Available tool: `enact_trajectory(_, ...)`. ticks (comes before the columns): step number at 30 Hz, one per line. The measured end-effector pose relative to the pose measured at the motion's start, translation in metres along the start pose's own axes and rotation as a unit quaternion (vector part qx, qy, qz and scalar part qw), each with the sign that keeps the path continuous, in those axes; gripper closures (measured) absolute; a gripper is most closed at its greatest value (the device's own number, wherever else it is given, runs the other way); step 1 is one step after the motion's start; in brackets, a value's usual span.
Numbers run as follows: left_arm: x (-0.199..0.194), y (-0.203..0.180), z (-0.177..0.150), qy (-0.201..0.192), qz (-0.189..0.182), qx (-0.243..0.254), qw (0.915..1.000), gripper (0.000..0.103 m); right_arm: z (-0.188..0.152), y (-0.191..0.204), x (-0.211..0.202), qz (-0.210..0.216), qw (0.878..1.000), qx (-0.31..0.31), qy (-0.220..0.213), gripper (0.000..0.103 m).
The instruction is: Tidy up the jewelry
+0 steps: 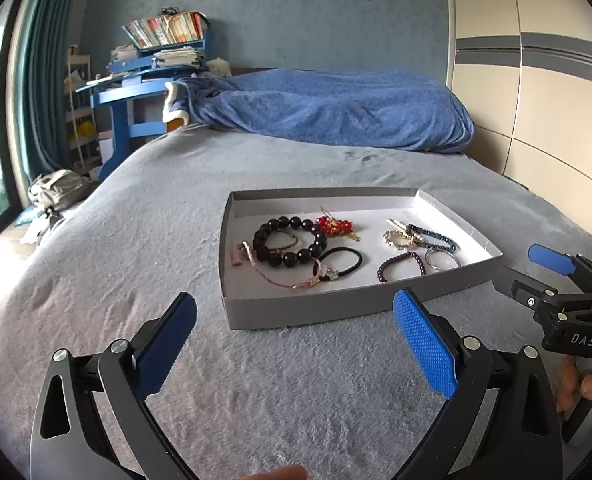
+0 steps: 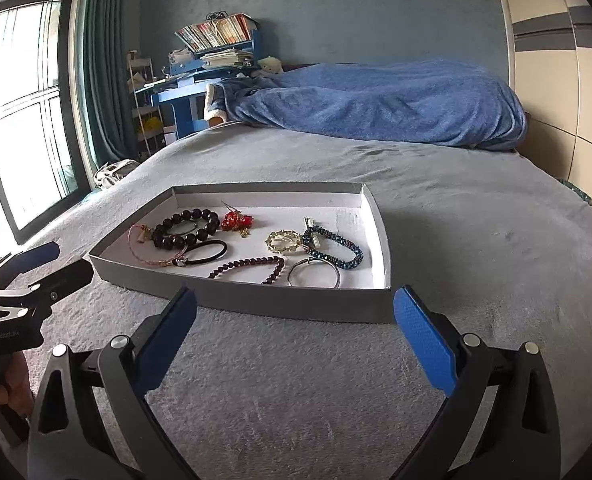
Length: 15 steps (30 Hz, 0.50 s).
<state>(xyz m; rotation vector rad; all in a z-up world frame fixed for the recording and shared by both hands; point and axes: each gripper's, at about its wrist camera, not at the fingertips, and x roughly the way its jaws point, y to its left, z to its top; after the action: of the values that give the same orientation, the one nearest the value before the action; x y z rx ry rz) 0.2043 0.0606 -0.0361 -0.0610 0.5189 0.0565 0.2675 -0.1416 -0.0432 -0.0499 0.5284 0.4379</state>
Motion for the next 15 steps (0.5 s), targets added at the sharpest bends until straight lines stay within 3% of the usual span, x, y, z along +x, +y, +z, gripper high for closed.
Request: enact_trajectory(15, 0.0016, 0.0003, 0.0003, 0.002, -0.001, 0.002, 1.0000, 0.005, 0.0003, 0.0001, 0.0030, 0.001, 1.000, 0.001, 0.005, 0.006)
